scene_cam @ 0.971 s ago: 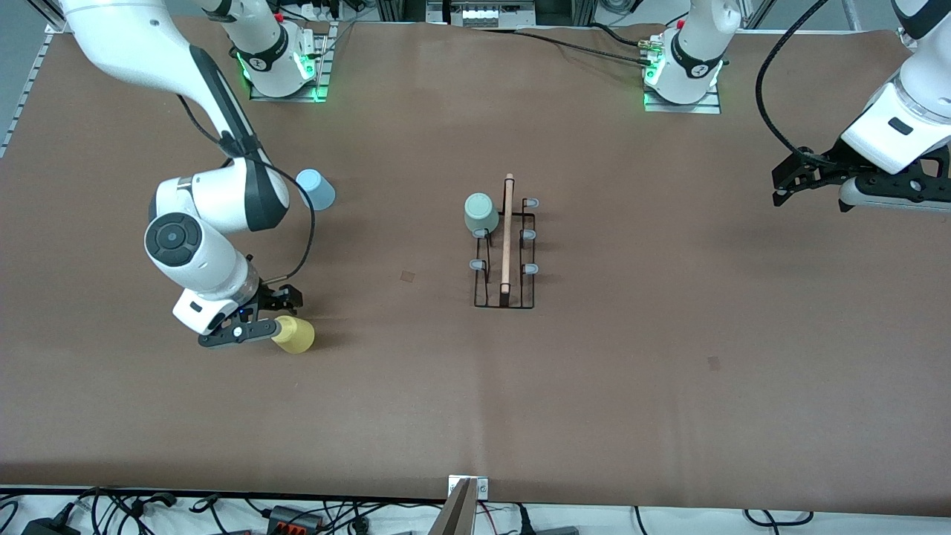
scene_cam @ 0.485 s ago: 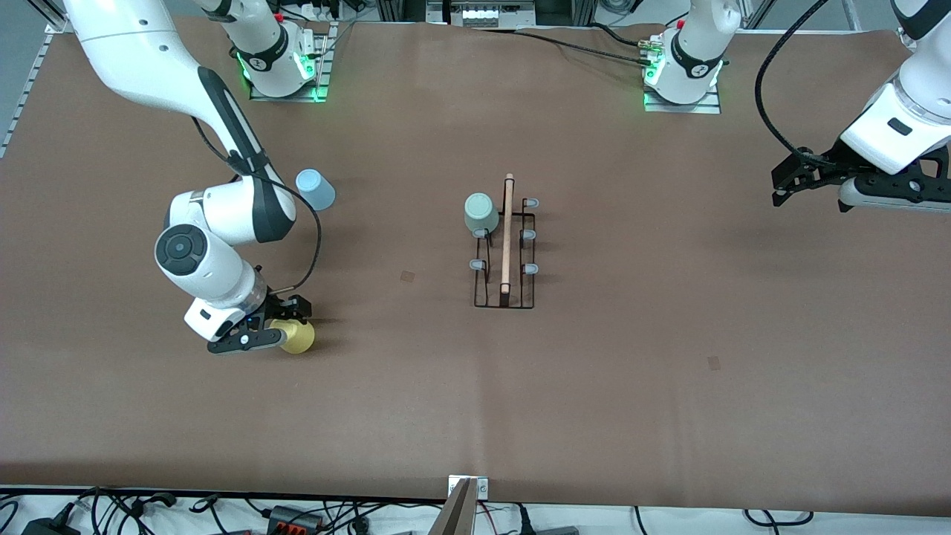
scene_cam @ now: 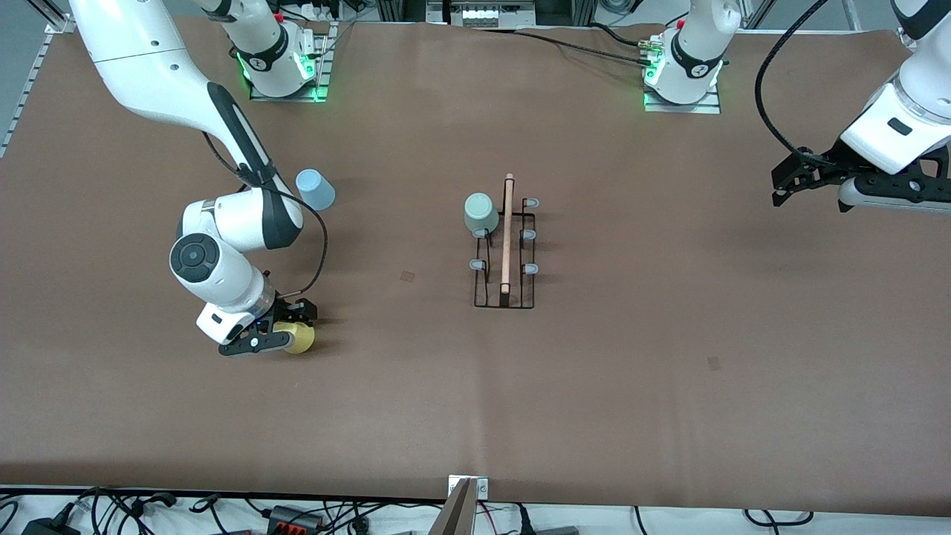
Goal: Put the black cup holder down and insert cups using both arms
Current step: 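Move the right gripper to the yellow cup and grasp it, then carry the yellow cup over the rack with the right gripper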
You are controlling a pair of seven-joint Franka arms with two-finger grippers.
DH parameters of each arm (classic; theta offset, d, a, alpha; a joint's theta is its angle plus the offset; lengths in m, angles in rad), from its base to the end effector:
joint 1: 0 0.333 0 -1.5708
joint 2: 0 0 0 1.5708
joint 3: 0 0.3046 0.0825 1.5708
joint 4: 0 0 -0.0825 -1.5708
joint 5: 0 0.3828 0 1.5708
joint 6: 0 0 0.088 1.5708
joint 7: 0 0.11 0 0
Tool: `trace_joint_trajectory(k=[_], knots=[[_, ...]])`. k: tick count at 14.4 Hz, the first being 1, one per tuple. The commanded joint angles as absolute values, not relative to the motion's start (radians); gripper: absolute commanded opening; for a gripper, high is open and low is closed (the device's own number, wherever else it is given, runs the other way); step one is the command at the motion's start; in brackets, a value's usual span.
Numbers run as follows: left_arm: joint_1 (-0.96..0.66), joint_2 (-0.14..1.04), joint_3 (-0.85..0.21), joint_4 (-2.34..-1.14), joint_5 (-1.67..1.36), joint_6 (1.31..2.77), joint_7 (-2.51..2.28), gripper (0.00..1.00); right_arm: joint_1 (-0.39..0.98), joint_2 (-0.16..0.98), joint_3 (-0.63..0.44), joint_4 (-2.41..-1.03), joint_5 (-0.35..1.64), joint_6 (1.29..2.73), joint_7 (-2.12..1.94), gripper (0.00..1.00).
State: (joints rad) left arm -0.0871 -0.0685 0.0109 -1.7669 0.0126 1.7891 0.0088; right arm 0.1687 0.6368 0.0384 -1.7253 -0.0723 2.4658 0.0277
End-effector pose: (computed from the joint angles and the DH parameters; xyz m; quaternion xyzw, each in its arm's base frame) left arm 0.5478 -0.0405 0.5741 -0.9980 0.0435 -0.0455 0.0043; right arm 0.6602 0.1363 0.2145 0.9923 0.1120 0.0534 0.0066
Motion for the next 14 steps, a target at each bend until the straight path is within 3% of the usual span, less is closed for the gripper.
trace_joint_trajectory(k=[1, 2, 4, 10, 14], knots=[[-0.089, -0.058, 0.008, -1.74, 0.032, 1.769, 0.023, 1.0, 0.156, 0.63, 0.043, -1.718, -0.051, 2.473, -0.023, 0.21], [-0.089, -0.058, 0.008, -1.74, 0.032, 1.769, 0.025, 1.0, 0.158, 0.626, 0.043, -1.717, -0.051, 2.473, -0.023, 0.14], [-0.089, -0.058, 0.008, -1.74, 0.032, 1.769, 0.025, 1.0, 0.16, 0.611, 0.043, -1.713, -0.051, 2.467, -0.025, 0.08], [-0.089, -0.058, 0.008, -1.74, 0.032, 1.769, 0.025, 1.0, 0.284, 0.418, 0.043, -1.698, 0.026, 2.249, 0.207, 0.06], [-0.089, -0.058, 0.008, -1.74, 0.032, 1.769, 0.025, 1.0, 0.454, 0.4, 0.051, -1.628, 0.04, 2.171, 0.577, 0.06]])
